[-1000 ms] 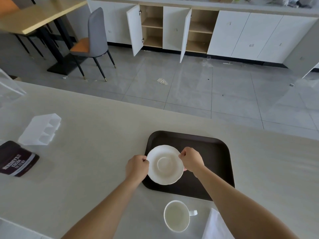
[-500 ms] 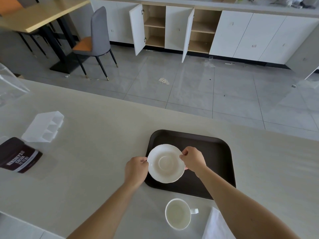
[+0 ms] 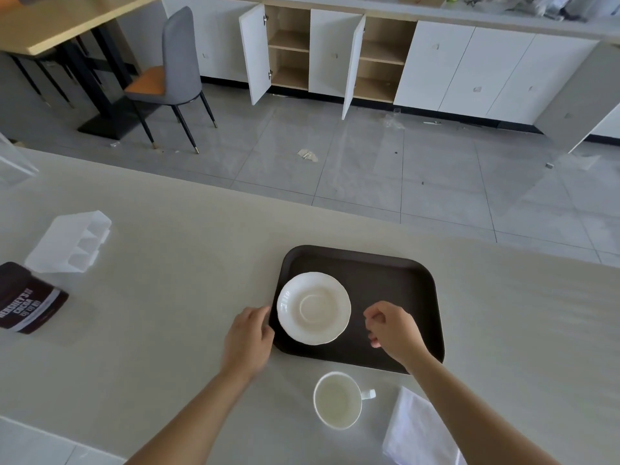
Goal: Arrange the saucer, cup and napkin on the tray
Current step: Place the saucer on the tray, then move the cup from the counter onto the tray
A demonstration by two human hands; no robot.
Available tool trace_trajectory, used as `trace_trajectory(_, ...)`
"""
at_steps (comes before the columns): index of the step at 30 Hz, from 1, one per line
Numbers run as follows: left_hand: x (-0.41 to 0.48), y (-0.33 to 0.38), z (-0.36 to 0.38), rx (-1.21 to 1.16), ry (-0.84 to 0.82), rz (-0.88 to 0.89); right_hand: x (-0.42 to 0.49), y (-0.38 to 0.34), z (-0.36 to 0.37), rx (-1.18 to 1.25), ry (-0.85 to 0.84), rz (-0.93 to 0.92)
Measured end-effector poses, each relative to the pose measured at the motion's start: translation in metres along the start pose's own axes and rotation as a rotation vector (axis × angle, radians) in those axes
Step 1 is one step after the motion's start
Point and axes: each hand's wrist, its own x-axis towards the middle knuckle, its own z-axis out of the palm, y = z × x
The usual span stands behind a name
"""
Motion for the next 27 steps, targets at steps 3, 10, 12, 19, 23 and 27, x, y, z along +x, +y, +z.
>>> trace_trajectory(3,-0.010,-0.024,0.005,0.222,0.031,0.105,-0.036,0.026,-0.011,-0.064,-0.057,-0.066)
trace_trajectory(10,-0.023,-0.040,0.022,0.402,-0.040,0.180,-0.084,0.057,-0.015,-0.235,-0.175,-0.190)
trace_trajectory(12,-0.022,-0.043,0.024,0.411,-0.041,0.179,-0.091,0.058,-0.012,-0.238,-0.199,-0.202)
trace_trajectory(19,-0.021,-0.043,0.025,0.376,0.010,0.175,-0.096,0.048,-0.003,-0.278,-0.197,-0.386)
trace_trajectory(23,-0.021,-0.043,0.026,0.370,0.045,0.174,-0.096,0.045,0.006,-0.275,-0.122,-0.426)
trace_trajectory(27,-0.021,-0.045,0.028,0.362,0.077,0.189,-0.100,0.047,0.010,-0.233,-0.082,-0.419)
